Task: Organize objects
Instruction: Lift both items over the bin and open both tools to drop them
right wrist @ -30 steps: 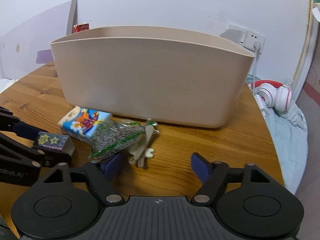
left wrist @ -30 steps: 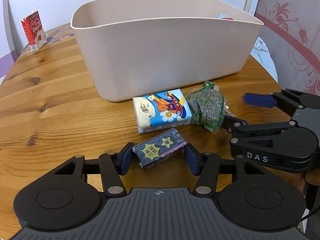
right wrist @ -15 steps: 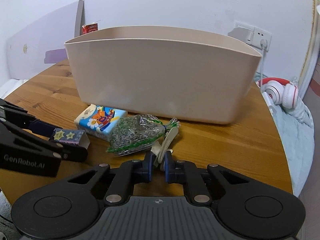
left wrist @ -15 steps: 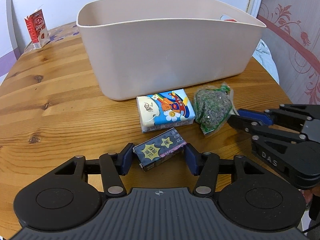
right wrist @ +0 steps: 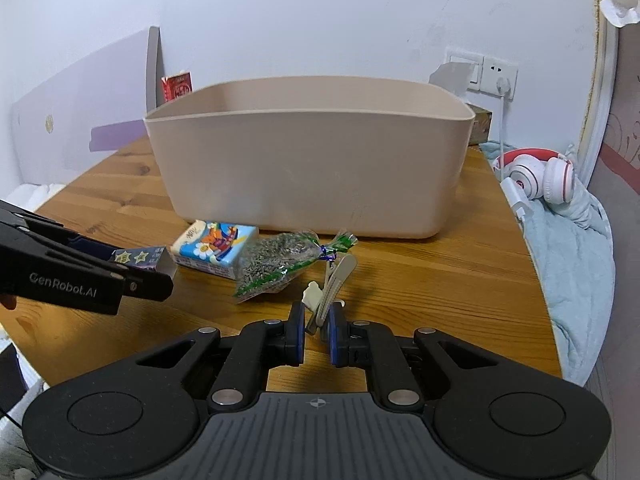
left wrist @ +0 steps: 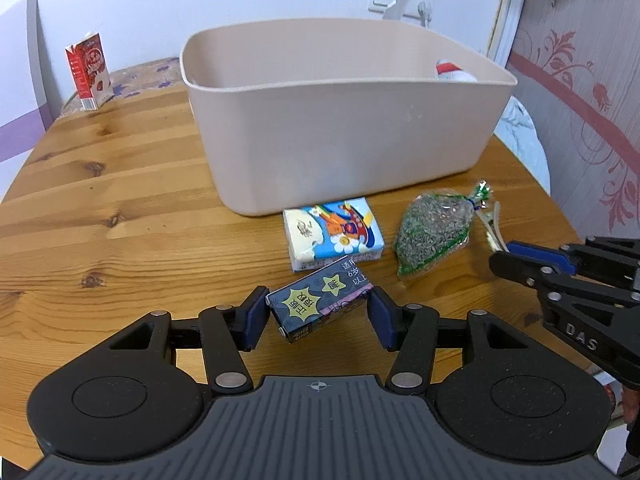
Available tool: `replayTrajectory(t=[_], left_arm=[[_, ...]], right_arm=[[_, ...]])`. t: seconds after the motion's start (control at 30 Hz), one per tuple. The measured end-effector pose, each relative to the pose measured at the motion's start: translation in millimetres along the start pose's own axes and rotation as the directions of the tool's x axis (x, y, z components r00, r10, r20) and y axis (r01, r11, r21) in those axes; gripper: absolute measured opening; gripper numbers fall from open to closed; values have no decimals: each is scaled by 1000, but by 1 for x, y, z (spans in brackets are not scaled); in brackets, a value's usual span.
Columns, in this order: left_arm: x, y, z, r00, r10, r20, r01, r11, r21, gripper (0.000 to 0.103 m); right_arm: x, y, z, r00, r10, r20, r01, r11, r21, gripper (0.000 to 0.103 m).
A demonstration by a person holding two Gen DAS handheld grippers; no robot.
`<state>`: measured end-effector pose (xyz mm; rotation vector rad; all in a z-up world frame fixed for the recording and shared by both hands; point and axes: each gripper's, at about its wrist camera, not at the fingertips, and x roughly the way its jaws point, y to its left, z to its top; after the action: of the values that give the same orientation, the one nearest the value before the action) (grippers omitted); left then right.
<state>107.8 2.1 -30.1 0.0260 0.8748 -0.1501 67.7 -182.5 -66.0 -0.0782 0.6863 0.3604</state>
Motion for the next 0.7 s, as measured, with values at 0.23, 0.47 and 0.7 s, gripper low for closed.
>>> replayTrajectory(t=[0.23, 0.47, 0.7], left_arm=[[-14, 3, 6, 999, -1, 36, 1, 1000, -9, 55], [-34, 3, 23, 995, -3, 102, 3, 1000, -4, 55], [-56, 2, 53, 982, 0, 190, -1, 1000, 7, 55]], right_arm=[[-24, -7, 6, 998, -7, 56, 5, 1000, 28, 12], [-42, -9, 19, 992, -22, 122, 18, 999, 35, 12], [-54, -13, 46, 979, -32, 199, 26, 999, 30, 12]])
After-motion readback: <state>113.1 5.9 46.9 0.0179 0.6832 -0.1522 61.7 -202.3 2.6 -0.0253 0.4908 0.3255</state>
